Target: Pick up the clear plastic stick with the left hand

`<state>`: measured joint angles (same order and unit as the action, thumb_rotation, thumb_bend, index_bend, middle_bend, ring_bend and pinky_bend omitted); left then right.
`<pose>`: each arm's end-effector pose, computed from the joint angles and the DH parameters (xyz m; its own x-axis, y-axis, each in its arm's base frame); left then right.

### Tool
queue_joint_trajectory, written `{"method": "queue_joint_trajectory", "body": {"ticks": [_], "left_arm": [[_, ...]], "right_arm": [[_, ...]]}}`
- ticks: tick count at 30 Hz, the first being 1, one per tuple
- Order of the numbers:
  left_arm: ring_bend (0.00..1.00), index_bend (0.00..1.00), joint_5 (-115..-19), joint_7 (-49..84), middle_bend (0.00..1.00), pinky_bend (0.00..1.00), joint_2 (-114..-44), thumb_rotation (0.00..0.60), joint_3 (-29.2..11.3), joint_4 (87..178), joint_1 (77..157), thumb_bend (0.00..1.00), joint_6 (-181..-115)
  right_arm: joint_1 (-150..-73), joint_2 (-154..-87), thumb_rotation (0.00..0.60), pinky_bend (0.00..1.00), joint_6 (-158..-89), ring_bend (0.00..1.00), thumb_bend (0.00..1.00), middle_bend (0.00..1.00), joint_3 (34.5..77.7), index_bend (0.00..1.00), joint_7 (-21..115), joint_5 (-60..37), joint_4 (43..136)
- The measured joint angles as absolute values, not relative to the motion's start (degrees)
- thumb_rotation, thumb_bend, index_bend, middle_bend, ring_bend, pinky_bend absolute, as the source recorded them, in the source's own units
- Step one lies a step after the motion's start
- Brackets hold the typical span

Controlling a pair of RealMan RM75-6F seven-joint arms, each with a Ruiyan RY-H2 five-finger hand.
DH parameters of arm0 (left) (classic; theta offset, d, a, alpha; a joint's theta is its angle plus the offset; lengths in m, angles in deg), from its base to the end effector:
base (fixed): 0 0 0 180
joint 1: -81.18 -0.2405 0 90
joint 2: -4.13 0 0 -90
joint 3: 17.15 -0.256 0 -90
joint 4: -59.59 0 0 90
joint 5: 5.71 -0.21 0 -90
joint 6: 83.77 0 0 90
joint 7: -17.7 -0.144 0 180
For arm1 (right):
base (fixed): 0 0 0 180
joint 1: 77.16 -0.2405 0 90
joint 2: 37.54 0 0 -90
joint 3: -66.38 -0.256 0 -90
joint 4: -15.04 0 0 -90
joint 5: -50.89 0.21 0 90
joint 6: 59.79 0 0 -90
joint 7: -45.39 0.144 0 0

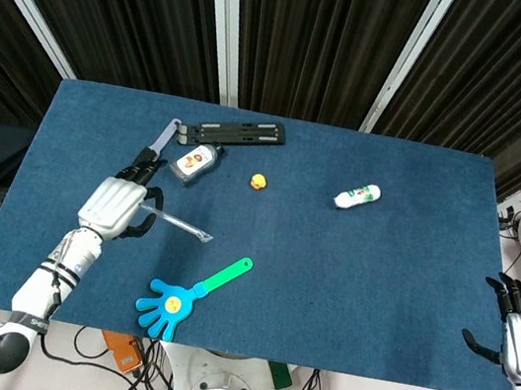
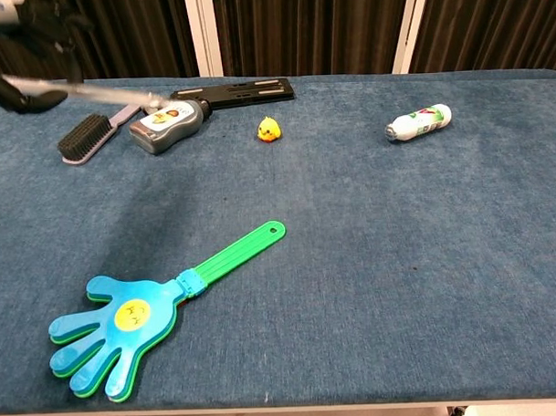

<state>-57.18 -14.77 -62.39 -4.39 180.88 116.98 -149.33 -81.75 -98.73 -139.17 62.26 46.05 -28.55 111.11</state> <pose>-0.1231 0.2864 0.0913 0.3636 0.2609 0.8943 0.9216 -0.2408 -0.3044 -0.3210 -0.1821 0.1650 0.3509 -0.0809 0.9329 -0.9281 0.1026 0.3580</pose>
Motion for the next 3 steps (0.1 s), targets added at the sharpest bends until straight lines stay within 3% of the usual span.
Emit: {"method": "queue_joint_trajectory", "body": {"ticks": [3], "left_arm": [[0.0, 0.55, -57.6, -16.8, 0.02, 0.16, -59.8, 0.6, -4.2, 185.4, 117.8, 0.48, -150.3]], "right_arm": [[-81.7, -98.7, 0.6, 0.07, -139.2, 0.11, 0.31, 0.14, 62.3, 0.21, 46.1, -28.7, 111.1]]}}
